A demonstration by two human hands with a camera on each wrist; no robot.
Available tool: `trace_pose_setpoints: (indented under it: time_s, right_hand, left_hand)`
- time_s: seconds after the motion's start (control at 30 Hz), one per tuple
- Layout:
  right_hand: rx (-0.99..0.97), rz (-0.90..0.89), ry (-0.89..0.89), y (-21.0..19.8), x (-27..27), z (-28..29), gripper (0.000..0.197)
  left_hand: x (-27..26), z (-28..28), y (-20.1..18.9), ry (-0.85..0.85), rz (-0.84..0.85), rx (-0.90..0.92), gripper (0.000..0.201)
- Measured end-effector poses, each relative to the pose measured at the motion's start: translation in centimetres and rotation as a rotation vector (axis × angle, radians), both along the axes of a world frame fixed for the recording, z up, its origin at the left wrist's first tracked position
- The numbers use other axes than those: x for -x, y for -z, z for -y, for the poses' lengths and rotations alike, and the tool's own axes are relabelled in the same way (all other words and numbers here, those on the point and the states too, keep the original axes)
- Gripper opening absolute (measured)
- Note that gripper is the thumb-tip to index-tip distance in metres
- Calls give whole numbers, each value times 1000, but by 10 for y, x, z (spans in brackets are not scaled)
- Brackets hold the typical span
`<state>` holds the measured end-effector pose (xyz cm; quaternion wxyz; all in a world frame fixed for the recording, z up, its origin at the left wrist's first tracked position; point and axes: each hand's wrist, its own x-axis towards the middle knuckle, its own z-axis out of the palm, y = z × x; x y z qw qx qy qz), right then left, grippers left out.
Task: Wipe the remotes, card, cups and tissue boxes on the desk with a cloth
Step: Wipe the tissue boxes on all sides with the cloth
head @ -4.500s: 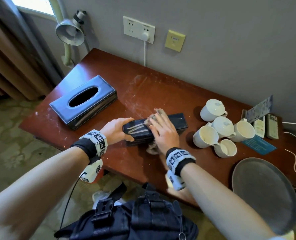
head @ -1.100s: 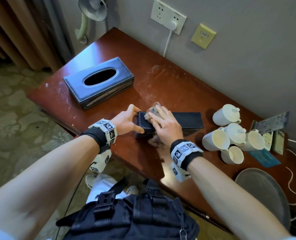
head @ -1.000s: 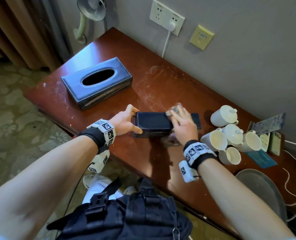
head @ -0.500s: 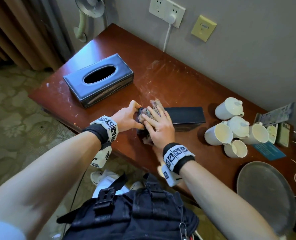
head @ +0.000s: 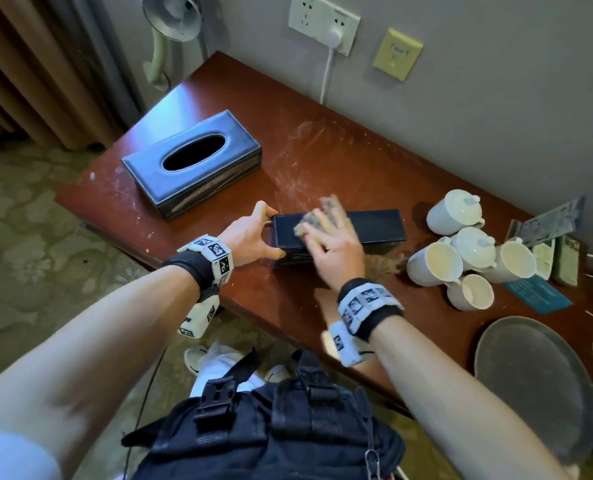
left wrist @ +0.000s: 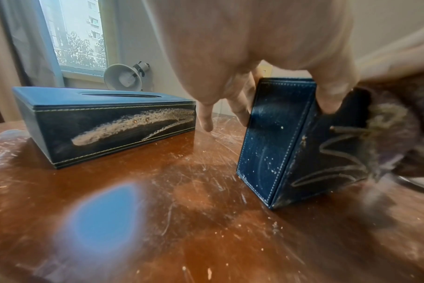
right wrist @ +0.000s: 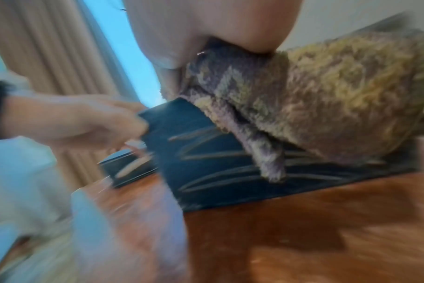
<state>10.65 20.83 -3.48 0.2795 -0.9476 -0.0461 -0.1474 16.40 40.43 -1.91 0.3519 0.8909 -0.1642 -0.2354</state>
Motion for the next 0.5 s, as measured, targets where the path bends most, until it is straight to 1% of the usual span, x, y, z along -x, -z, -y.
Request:
trace_pose_setpoints:
  time_s: [0.03, 0.1, 0.13, 0.2, 0.27, 0.4, 0.43, 0.5]
  right_hand:
    - [6, 17, -51, 3, 2, -21, 24]
    - [-25, 33, -82, 7, 4, -44, 25]
    - [-39, 32, -82, 8, 6, -45, 26]
    - [-34, 23, -68, 7, 8, -26, 26]
    - [-35, 3, 25, 5, 11, 12, 27]
    - [-61, -79, 290, -4, 15, 101, 28]
    - [-73, -103, 341, -5, 14, 111, 28]
    - [-92, -90, 433, -4, 10, 108, 27]
  left_hand:
    - [0, 0, 0, 1, 6, -4, 70]
    - [-1, -1, 0, 11, 15, -15, 70]
    - [0, -1, 0, 12, 19, -20, 70]
    - [0, 0, -1, 13, 13, -25, 67]
    - [0, 1, -2, 16, 1, -31, 65]
    - [0, 2, -4, 7, -8, -50, 61]
    - [0, 3, -4, 4, -10, -55, 61]
    - [0, 3, -5, 0, -15, -58, 61]
